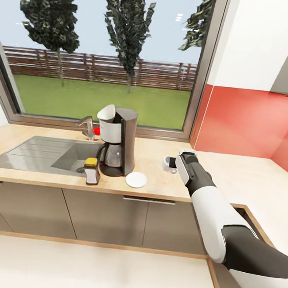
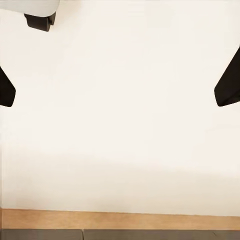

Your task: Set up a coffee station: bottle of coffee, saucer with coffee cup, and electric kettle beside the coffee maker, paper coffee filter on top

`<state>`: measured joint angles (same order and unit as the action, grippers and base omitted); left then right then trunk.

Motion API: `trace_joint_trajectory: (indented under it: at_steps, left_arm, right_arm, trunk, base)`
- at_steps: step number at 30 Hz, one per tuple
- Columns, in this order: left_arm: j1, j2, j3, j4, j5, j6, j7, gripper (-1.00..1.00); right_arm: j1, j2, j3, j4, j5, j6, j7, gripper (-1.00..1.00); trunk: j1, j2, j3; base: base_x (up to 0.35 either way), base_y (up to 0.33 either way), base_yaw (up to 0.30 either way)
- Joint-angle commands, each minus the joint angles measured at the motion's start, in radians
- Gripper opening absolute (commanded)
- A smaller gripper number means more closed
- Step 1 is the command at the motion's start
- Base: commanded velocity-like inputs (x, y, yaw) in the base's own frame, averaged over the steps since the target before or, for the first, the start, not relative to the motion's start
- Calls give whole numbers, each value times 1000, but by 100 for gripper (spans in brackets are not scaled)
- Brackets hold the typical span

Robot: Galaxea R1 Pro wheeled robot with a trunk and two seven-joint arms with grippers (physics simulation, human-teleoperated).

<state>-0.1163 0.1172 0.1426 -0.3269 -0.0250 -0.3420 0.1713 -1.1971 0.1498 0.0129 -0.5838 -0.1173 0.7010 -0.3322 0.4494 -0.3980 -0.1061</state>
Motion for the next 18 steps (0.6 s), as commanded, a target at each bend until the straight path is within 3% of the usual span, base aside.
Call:
trace_joint_trajectory:
  at_steps: [1, 6, 10, 18]
  left_arm:
    - [-1, 0, 2, 0, -3, -3, 2, 100]
    - [0, 2, 2, -1, -4, -3, 2, 100]
    - [4, 7, 2, 1, -6, -1, 3, 100]
    - [14, 15, 2, 13, -6, 11, 17, 100]
  right_arm:
    - [-1, 0, 1, 1, -11, 2, -5, -100]
    - [-1, 0, 1, 21, -11, 0, -4, -100]
    - [-1, 1, 2, 101, -9, -2, -1, -100]
    - [-1, 3, 3, 127, -9, -3, -1, -100]
  trunk:
    - [1, -2, -1]
    - [1, -2, 7]
    - [1, -2, 10]
    - [1, -2, 11]
  base:
    - [0, 3, -99]
    - [0, 1, -81]
    - [0, 0, -21]
    - [0, 0, -2]
